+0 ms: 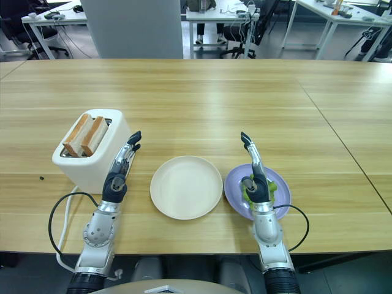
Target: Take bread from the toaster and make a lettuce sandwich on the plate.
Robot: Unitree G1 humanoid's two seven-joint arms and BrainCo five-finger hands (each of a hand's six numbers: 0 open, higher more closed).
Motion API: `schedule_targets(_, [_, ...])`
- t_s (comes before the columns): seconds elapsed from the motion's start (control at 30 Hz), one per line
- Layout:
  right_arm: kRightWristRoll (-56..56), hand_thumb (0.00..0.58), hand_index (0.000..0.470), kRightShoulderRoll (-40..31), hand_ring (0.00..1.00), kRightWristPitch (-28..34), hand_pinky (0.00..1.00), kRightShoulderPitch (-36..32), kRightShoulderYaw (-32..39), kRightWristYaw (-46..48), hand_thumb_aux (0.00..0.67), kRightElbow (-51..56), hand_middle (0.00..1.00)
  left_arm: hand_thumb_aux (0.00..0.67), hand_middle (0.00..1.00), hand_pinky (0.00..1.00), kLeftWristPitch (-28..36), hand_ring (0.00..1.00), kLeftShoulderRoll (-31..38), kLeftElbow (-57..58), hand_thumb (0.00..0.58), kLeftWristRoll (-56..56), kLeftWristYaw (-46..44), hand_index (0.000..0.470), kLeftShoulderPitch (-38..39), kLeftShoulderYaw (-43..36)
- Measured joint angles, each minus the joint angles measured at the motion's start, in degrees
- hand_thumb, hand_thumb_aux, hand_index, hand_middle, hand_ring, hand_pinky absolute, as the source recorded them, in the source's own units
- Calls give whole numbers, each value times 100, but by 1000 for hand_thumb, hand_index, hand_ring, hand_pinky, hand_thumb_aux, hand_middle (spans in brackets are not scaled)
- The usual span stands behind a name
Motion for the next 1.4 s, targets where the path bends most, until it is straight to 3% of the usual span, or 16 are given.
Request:
schedule_targets(0.43, [-94,0,0,-38,0,-5,0,0,16,-88,0,0,0,0,0,0,-160,0,62,-1,0,600,294,0,52,-107])
schedule_targets(0.6, [-95,0,0,-58,0,-3,0,1,14,-100,0,1,0,0,0,0,49,0,66,-793,0,1487,1016,0,36,558])
schedule_targets(0.8, [-93,0,0,-47,0,0,0,-18,19,-106,0,31,0,0,0,0,1558,0,688,-2409,0,3749,1757,0,-466,1959])
schedule_targets(0.97, [-96,0,0,-27,0,7,0,-38,25,-133,0,127,0,0,0,0,3059,0,1721,-2136,0,4964,1712,0,-959,2610])
schedule_targets(1.17, [-105,0,0,-21,0,9,0,-64,62,-205,0,166,0,0,0,0,4422,0,2501,-504,0,5295,1045,0,-1280,2305])
schedule_targets(1.4, [-109,0,0,-22,0,22,0,-84,101,-226,0,223,0,0,0,0,4921,0,2855,656,0,5147,807,0,-1661,1600])
